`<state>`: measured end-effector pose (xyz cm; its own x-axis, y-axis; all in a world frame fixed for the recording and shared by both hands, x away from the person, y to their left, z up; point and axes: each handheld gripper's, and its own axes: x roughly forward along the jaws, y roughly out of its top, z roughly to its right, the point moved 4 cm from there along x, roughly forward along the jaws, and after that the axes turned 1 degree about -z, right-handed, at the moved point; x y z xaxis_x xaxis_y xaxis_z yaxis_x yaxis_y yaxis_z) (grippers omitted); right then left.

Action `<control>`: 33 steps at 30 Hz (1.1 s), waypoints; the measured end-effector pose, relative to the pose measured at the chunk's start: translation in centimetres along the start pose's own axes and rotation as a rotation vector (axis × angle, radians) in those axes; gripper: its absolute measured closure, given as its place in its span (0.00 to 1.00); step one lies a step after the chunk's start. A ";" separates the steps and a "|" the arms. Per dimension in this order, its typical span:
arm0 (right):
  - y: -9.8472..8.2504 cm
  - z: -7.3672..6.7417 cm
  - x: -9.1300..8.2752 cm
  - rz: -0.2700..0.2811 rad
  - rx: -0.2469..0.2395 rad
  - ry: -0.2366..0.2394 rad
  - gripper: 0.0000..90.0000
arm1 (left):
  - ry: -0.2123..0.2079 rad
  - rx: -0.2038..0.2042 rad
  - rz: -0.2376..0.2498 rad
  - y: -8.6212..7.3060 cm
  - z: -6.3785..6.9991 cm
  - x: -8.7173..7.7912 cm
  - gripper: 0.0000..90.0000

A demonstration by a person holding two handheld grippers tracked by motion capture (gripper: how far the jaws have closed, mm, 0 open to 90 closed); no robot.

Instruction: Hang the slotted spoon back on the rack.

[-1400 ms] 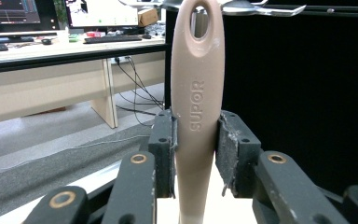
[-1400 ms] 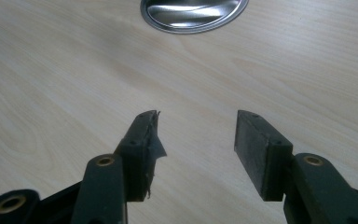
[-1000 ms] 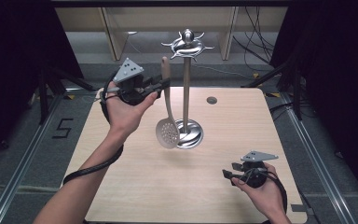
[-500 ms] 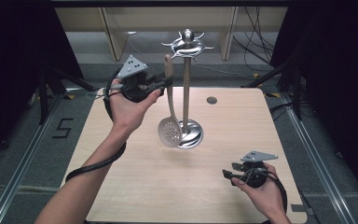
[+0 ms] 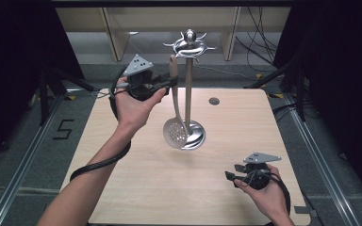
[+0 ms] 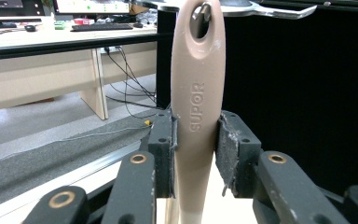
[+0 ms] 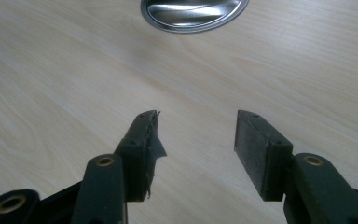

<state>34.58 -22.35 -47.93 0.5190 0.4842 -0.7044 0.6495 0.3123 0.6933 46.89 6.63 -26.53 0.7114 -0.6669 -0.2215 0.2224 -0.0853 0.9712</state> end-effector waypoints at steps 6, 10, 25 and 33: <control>0.0 0.0 0.0 0.000 0.003 -0.001 0.55 | 0.002 0.000 -0.001 0.0 0.1 0.4 0.76; 0.1 0.1 0.1 0.011 -0.024 0.009 0.55 | 0.005 -0.001 0.003 0.1 0.1 0.6 0.75; -0.1 0.1 -0.1 0.000 0.003 -0.005 0.55 | 0.028 0.074 0.028 -4.0 -1.7 -3.9 0.48; 0.0 0.2 -0.2 0.007 -0.011 -0.016 0.55 | 0.078 0.108 -0.137 -15.0 -4.5 -9.2 0.45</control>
<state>34.62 -22.66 -47.76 0.5322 0.4733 -0.7019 0.6400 0.3178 0.6996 40.03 17.35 -39.45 0.7294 -0.5849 -0.3548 0.2514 -0.2531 0.9342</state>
